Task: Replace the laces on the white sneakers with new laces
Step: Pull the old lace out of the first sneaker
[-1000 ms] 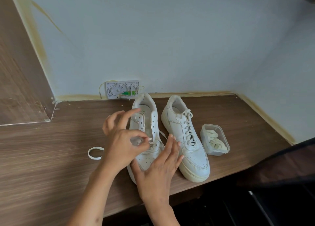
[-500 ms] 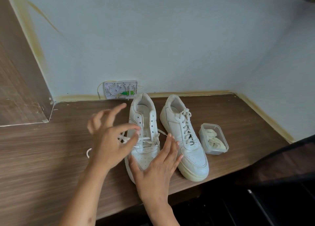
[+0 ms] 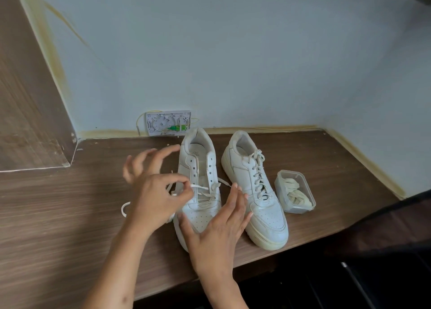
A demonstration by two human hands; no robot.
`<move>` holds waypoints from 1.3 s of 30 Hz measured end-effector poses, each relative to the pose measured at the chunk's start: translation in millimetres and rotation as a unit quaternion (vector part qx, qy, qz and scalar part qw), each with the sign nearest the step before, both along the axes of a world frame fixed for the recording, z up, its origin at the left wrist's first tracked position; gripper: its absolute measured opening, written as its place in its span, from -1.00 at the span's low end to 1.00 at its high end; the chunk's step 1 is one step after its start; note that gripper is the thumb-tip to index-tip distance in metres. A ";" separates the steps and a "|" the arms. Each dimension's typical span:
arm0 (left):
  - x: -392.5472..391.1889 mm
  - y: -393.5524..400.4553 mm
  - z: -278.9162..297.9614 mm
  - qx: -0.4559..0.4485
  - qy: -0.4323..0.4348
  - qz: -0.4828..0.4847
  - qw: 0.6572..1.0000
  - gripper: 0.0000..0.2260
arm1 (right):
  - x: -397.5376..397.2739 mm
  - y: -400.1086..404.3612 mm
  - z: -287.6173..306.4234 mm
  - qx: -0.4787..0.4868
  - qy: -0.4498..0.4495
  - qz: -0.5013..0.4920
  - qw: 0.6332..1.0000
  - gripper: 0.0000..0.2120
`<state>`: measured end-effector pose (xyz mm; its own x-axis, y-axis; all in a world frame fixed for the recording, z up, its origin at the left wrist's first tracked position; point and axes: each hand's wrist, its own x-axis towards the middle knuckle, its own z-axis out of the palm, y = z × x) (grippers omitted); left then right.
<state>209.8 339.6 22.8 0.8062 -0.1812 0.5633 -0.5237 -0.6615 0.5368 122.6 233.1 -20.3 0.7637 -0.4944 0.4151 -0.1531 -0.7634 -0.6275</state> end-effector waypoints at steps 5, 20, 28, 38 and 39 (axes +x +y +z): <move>8.4 23.1 4.6 -0.147 0.060 0.164 0.974 -0.84 | 0.0 -0.7 0.8 -0.003 0.002 0.002 1.000 0.07; -2.8 -15.2 -13.3 0.100 -0.004 -0.033 0.994 -0.93 | 1.3 1.8 -1.5 0.009 -0.002 0.008 1.000 0.05; 1.8 -5.2 -6.8 -0.075 -0.044 0.160 0.983 -0.91 | 0.7 1.8 0.6 0.003 -0.005 0.003 1.000 0.07; 5.2 -0.3 -7.6 -0.056 0.006 0.088 0.995 -0.79 | 1.1 1.6 0.3 0.003 -0.003 0.002 1.000 0.07; 3.6 -3.7 -8.9 -0.015 -0.005 0.050 0.999 -0.78 | 1.4 1.8 0.5 0.004 -0.003 0.003 1.000 0.07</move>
